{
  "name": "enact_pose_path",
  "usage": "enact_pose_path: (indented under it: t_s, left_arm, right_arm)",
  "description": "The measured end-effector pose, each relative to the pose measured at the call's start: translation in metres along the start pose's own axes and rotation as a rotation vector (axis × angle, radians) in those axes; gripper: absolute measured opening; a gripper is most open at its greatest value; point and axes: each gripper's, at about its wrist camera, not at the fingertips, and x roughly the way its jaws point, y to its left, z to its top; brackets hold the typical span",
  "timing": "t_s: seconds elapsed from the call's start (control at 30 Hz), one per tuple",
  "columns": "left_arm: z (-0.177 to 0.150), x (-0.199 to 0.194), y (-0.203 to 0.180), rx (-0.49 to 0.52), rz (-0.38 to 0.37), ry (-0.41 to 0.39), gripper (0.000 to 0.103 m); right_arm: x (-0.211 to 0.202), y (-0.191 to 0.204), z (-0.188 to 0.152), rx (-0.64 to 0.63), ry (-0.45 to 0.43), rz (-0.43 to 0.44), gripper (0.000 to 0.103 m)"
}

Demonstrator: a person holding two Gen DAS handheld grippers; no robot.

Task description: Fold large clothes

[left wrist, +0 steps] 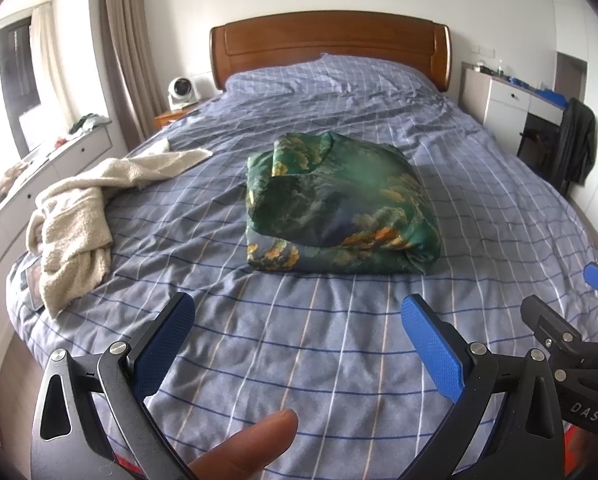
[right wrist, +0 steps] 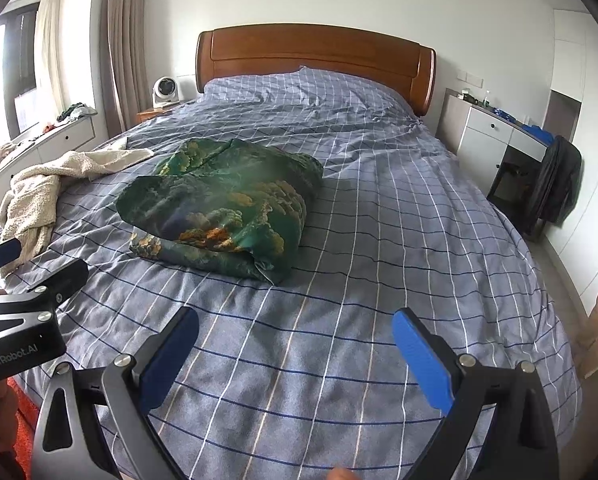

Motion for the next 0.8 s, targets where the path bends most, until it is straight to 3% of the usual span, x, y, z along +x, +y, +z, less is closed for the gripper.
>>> enact_pose_path:
  t_s: [0.53,0.8]
  left_arm:
    - [-0.0002,-0.0007,-0.0006,0.023,-0.012,0.006,0.103]
    - [0.0026,-0.0061,0.0048,0.013,-0.029,-0.005,0.103]
  right_arm:
    - [-0.0018,0.0000,0.0027,-0.014,0.006,-0.005,0.099]
    - [-0.0059,-0.0034,0.0038,0.008,0.015,0.054,0.099]
